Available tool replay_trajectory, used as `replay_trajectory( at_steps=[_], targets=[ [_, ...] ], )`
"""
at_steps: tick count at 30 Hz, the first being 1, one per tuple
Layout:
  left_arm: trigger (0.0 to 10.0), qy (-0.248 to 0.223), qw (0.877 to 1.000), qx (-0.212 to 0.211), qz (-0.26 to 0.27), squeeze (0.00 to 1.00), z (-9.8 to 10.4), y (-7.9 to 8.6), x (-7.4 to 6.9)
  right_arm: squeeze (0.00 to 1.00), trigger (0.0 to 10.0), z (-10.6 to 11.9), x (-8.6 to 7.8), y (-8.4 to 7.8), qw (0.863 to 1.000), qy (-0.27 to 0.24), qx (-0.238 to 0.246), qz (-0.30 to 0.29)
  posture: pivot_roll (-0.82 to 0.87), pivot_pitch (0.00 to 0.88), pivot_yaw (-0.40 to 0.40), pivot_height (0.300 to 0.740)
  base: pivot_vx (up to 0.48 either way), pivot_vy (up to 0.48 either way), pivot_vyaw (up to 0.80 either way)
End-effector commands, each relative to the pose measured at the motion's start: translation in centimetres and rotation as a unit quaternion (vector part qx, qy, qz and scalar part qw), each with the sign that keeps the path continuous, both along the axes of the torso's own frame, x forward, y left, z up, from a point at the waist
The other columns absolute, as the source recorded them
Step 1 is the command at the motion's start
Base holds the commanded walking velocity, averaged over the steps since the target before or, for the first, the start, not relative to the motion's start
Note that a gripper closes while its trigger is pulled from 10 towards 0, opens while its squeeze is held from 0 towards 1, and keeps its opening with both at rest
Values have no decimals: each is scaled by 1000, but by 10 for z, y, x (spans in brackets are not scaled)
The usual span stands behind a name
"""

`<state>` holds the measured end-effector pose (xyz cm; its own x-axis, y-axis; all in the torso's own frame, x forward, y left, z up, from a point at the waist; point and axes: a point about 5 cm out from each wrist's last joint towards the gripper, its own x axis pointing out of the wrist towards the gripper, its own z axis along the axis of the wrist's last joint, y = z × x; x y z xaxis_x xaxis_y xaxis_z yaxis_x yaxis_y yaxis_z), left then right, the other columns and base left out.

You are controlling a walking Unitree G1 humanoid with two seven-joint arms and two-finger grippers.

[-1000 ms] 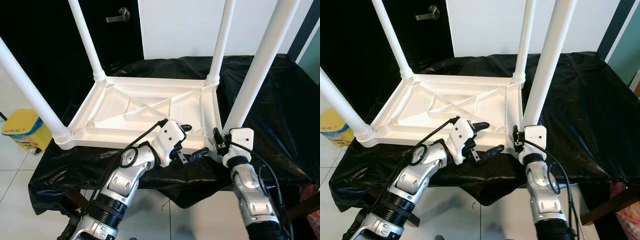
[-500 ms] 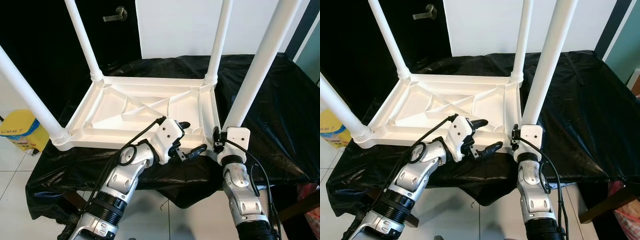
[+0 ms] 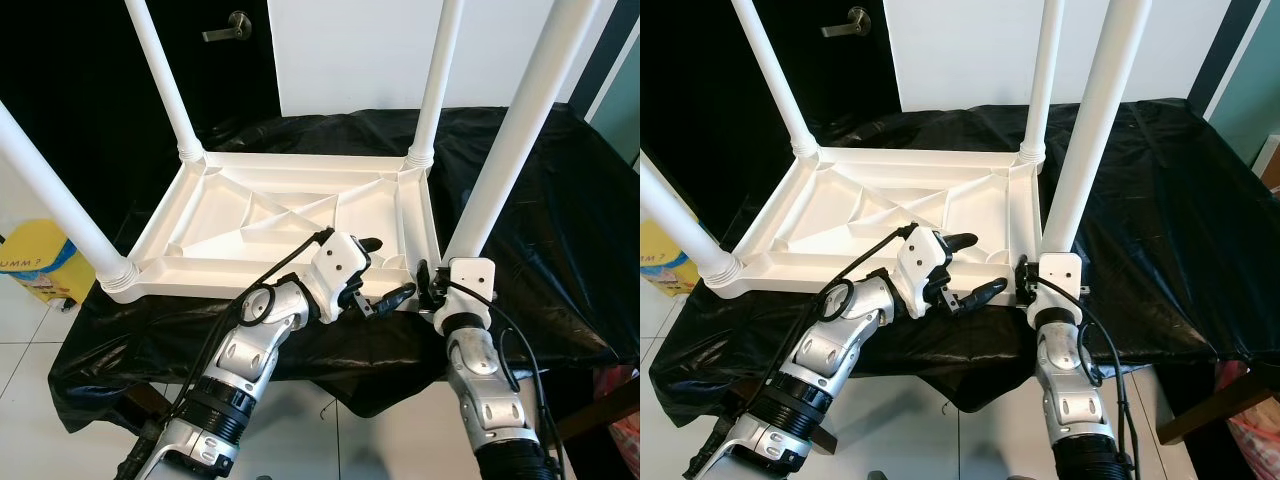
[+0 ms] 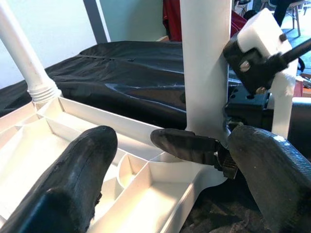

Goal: Building children table

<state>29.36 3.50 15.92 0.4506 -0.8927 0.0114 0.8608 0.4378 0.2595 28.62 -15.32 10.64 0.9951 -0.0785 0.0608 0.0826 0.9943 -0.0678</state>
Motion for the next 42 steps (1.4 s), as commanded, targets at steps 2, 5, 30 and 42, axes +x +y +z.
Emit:
replay_trajectory(
  at_steps=[2, 5, 30, 42],
  targets=[
    [10000, -2, 1000, 4, 7, 0, -2, 1, 2, 1000, 10000, 0, -2, 0, 1000, -5, 3, 15, -160, 0, 19, 740, 0, 0, 0],
    [10000, -3, 1000, 18, -8, 0, -4, 3, 1, 1000, 10000, 3, -6, -7, 995, -18, 2, 100, -167, 0, 35, 740, 0, 0, 0],
    [10000, 37, 996, 44, -71, 0, -20, 12, -27, 0, 10000, 18, 13, -41, 925, 18, -70, 372, -154, 0, 75, 740, 0, 0, 0],
    [10000, 39, 995, 56, -72, 0, -17, 18, -29, 0, 0, 18, 31, -43, 895, 54, -104, 431, -120, 0, 93, 740, 0, 0, 0]
  ],
)
